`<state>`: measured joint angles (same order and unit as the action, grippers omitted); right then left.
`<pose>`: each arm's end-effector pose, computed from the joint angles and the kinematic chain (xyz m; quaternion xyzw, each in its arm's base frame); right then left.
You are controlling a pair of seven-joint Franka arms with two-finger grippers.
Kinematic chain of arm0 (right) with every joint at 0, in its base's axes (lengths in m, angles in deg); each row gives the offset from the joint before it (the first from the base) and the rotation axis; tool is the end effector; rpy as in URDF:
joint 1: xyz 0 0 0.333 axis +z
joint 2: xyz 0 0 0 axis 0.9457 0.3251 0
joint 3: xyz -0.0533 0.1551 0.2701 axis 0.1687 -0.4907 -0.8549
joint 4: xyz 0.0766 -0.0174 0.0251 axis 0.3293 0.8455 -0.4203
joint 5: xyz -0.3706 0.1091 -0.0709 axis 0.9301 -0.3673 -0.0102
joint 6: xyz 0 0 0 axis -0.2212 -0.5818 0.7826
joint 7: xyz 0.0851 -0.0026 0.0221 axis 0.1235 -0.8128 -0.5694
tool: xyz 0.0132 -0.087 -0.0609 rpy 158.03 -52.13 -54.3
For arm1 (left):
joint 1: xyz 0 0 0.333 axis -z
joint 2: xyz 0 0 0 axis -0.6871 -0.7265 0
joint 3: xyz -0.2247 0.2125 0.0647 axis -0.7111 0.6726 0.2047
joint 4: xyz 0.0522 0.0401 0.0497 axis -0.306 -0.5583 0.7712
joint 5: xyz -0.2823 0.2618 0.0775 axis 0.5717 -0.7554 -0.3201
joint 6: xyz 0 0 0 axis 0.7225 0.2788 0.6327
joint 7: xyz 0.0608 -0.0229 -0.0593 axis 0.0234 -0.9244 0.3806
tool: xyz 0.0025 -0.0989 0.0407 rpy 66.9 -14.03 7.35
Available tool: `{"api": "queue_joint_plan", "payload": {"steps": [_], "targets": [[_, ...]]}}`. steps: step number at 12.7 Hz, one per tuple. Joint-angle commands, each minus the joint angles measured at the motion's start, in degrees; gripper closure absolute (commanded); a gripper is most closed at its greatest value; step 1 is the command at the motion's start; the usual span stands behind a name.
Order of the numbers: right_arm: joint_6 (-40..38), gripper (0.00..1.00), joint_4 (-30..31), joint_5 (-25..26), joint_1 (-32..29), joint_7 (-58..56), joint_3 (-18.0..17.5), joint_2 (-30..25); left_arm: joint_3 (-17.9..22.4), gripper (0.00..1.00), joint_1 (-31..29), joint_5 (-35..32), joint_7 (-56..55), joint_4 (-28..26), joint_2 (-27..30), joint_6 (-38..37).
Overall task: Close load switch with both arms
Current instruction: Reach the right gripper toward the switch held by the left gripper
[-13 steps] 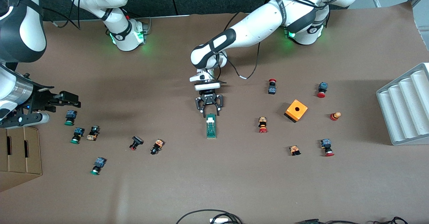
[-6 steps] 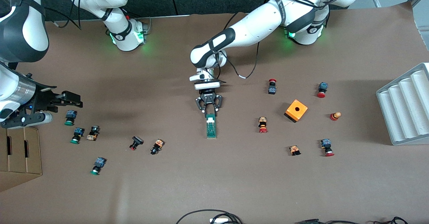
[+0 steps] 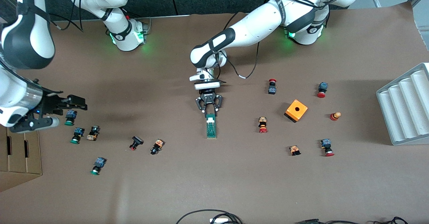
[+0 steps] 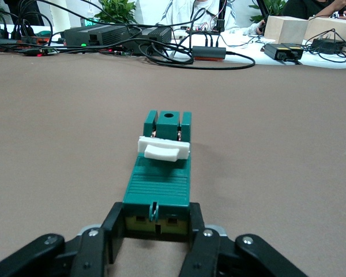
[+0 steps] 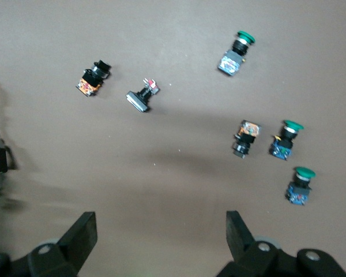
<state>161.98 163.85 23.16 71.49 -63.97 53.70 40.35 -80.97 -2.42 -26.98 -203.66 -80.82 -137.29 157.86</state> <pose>0.5994 0.0146 0.5087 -0.9954 -0.0720 0.0539 0.0340 0.3356 -0.5754 0.0737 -0.8341 -0.0617 -0.5479 0.0172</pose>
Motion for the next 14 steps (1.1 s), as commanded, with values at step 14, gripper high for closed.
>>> {"api": "queue_joint_plan", "payload": {"steps": [14], "targets": [[15.81,0.0,-0.83,-2.57,13.6,-13.2,0.23,11.9,0.5,0.69,1.03,-1.29,3.01,1.27,-1.19,-0.12]]}}
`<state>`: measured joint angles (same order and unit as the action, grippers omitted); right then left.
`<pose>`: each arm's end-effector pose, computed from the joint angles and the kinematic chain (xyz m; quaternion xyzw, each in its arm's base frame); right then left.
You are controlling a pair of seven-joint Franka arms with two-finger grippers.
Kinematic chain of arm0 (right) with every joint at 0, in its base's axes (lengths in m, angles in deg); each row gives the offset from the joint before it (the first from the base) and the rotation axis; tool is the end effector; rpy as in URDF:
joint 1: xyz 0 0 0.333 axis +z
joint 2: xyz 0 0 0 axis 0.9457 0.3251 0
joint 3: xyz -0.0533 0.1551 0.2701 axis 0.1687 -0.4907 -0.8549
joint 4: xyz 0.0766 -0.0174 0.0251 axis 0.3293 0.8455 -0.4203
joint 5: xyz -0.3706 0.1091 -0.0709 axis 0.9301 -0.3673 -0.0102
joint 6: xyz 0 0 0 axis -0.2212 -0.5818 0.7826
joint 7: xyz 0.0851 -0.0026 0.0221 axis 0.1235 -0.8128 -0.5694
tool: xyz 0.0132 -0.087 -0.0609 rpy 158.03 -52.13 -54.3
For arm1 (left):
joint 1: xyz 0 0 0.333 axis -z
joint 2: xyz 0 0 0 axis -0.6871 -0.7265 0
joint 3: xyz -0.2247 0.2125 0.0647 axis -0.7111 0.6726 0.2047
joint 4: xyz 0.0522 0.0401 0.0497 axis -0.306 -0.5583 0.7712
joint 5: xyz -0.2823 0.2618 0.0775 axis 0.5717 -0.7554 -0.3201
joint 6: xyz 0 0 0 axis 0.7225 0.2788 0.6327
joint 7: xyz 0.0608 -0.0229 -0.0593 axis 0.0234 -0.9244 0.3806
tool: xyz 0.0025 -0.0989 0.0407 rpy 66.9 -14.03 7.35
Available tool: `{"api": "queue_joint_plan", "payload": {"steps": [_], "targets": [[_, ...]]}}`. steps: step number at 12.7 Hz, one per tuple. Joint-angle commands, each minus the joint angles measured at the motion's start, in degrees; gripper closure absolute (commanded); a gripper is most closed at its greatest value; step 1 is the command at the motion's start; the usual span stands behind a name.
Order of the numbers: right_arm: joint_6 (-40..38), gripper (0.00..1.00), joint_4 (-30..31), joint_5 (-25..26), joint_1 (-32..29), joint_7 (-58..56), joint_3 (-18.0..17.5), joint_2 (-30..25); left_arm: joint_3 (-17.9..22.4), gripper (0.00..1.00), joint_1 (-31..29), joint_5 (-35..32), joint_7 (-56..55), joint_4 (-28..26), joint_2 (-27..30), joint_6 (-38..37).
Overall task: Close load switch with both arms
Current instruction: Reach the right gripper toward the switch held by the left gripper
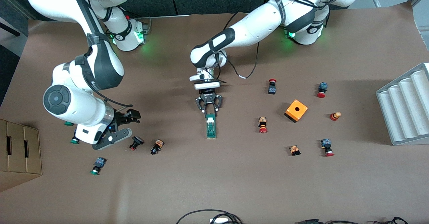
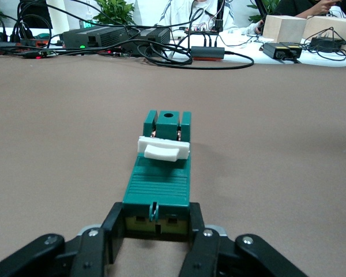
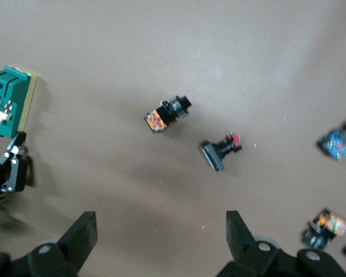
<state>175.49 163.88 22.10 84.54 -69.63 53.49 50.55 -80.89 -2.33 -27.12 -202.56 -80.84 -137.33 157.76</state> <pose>0.6286 0.1632 0.4157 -0.9731 -0.2253 0.0274 0.0385 0.3353 -0.5752 0.0731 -0.8339 -0.0524 -0.5490 0.0228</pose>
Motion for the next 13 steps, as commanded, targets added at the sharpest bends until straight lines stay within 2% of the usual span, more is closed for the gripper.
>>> {"api": "queue_joint_plan", "payload": {"steps": [1,6,10,13], "targets": [[3.71,0.0,-0.86,-1.51,1.08,-12.47,0.45,2.41,0.43,0.69,0.94,-1.15,2.01,1.38,-1.14,-0.03],[7.23,0.0,-0.95,-1.16,6.08,-16.39,0.62,3.99,0.43,0.69,0.94,-1.06,1.75,1.2,-1.14,-0.73],[14.44,0.0,-0.86,-0.81,9.25,-18.58,0.62,5.22,0.43,0.69,0.94,-0.97,1.57,1.2,-1.14,-0.9],[15.59,0.0,-0.77,-0.72,9.52,-21.03,0.71,6.28,0.43,0.69,0.94,-0.97,1.92,1.29,-1.06,-0.9]]}}
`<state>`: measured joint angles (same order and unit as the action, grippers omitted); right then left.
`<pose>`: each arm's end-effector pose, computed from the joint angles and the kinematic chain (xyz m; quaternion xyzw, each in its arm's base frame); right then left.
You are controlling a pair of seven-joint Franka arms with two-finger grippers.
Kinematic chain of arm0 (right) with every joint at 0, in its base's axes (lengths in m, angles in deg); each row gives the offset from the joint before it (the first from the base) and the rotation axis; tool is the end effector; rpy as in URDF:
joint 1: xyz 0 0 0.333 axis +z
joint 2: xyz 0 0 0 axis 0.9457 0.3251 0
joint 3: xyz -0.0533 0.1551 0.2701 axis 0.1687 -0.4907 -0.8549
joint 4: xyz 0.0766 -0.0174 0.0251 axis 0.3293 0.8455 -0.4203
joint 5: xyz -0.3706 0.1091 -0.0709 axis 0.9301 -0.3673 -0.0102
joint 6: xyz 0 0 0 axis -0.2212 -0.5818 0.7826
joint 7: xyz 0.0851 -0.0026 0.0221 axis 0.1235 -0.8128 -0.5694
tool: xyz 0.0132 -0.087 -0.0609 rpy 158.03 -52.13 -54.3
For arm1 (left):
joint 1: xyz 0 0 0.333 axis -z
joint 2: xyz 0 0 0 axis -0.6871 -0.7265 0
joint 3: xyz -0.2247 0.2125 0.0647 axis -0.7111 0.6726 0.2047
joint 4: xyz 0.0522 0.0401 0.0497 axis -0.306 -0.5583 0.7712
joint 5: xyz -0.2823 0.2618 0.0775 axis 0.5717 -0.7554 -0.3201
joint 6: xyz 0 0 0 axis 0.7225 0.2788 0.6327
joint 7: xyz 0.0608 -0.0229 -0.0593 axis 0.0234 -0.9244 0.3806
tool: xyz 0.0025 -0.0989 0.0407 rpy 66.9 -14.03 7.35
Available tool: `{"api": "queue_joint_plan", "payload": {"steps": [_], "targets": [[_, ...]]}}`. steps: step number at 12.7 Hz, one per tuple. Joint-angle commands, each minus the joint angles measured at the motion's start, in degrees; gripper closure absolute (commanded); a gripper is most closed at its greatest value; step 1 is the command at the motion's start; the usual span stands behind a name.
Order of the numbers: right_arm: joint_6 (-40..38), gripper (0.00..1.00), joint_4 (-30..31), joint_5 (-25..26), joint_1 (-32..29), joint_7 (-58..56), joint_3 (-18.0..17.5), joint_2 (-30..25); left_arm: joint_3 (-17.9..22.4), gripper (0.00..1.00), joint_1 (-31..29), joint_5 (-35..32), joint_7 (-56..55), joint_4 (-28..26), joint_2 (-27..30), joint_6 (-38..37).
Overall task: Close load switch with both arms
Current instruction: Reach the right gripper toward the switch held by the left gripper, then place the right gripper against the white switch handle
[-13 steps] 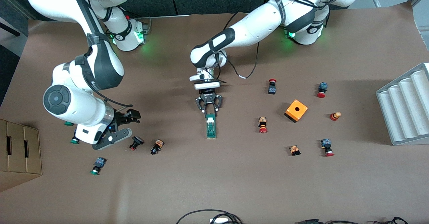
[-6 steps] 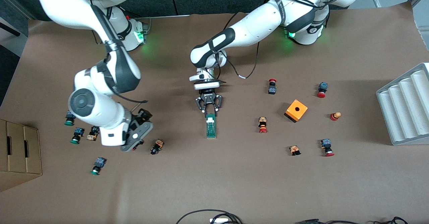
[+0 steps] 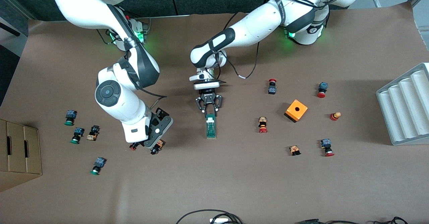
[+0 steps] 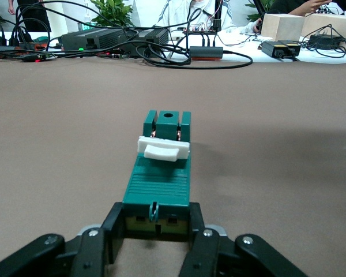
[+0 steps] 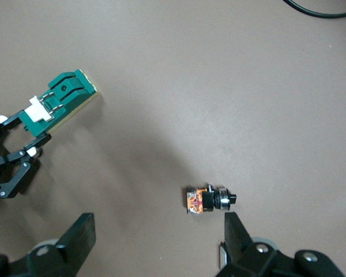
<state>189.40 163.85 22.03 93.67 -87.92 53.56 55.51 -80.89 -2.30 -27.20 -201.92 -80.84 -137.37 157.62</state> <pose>0.6247 0.2702 0.3801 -0.8944 -0.4429 -0.0536 0.0324 0.3351 -0.5752 0.0729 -0.8335 -0.0473 -0.5498 0.0263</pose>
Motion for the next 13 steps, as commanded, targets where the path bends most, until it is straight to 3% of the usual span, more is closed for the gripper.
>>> {"api": "queue_joint_plan", "payload": {"steps": [1,13], "targets": [[2.64,0.0,-0.82,-0.66,0.82,-4.59,0.64,2.02,0.43,0.69,0.91,-0.9,1.2,1.29,-1.11,-0.76],[9.41,0.0,-0.83,-0.57,7.33,-8.29,0.81,8.17,0.43,0.72,0.91,-0.9,1.29,1.2,-1.11,-0.76]]}}
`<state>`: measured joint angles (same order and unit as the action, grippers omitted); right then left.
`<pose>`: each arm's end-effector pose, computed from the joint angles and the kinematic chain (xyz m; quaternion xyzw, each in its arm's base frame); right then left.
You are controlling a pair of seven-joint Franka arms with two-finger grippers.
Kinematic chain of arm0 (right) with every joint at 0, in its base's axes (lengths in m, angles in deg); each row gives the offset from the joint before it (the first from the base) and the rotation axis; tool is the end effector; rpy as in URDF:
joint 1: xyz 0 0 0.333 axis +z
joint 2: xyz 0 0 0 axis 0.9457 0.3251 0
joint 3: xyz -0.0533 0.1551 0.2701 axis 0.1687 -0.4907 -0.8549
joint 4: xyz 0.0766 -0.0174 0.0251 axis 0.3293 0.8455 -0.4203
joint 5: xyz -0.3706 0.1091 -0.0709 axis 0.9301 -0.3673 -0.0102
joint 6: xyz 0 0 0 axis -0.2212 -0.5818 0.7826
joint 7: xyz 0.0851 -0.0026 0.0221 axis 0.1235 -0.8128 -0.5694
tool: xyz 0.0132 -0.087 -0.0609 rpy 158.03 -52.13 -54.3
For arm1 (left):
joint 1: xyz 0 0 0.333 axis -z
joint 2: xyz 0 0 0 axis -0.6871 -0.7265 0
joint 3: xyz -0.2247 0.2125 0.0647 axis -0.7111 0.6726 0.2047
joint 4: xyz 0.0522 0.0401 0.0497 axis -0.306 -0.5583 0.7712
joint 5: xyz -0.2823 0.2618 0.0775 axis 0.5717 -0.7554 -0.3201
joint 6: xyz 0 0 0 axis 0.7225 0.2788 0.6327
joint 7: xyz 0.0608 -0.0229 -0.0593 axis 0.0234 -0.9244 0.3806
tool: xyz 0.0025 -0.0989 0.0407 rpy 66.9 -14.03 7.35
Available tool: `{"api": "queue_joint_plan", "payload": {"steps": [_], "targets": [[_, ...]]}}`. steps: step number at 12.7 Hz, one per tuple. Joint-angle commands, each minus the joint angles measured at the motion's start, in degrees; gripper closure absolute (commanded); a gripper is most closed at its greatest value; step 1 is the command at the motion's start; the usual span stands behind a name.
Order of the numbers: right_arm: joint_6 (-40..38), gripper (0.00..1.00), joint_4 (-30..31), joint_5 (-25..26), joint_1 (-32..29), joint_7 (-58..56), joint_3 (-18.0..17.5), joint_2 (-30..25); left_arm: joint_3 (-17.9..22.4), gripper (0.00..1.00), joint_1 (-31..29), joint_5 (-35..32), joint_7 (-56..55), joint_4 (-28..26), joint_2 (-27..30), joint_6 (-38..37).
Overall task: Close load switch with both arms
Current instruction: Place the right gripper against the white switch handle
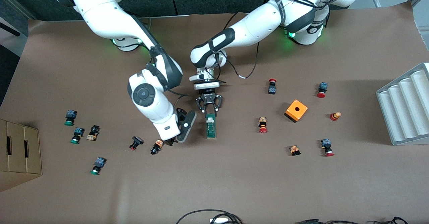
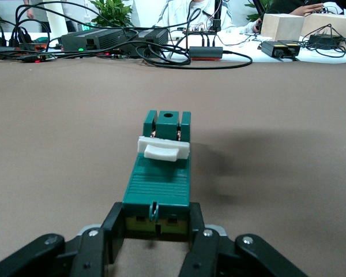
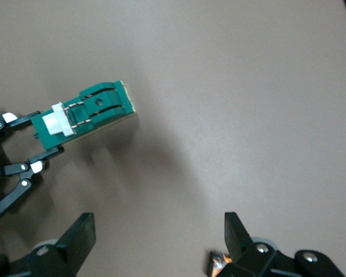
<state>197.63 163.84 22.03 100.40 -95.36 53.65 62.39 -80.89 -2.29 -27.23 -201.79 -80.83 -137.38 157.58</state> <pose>0.6034 0.3469 0.3117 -0.8354 -0.5450 -0.0654 0.0281 0.3351 -0.5752 0.0729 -0.8334 -0.0463 -0.5501 0.0269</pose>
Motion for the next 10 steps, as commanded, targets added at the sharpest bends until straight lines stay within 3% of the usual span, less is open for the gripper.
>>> {"api": "queue_joint_plan", "payload": {"steps": [1,10], "targets": [[1.19,0.0,-0.82,-0.66,0.86,-0.93,0.72,1.65,0.43,0.72,0.9,-0.86,1.16,1.29,-1.09,-0.72],[4.18,0.0,-0.91,-1.01,6.83,-0.06,0.98,4.99,0.43,0.72,0.9,-0.86,1.24,1.29,-1.09,-0.72]]}}
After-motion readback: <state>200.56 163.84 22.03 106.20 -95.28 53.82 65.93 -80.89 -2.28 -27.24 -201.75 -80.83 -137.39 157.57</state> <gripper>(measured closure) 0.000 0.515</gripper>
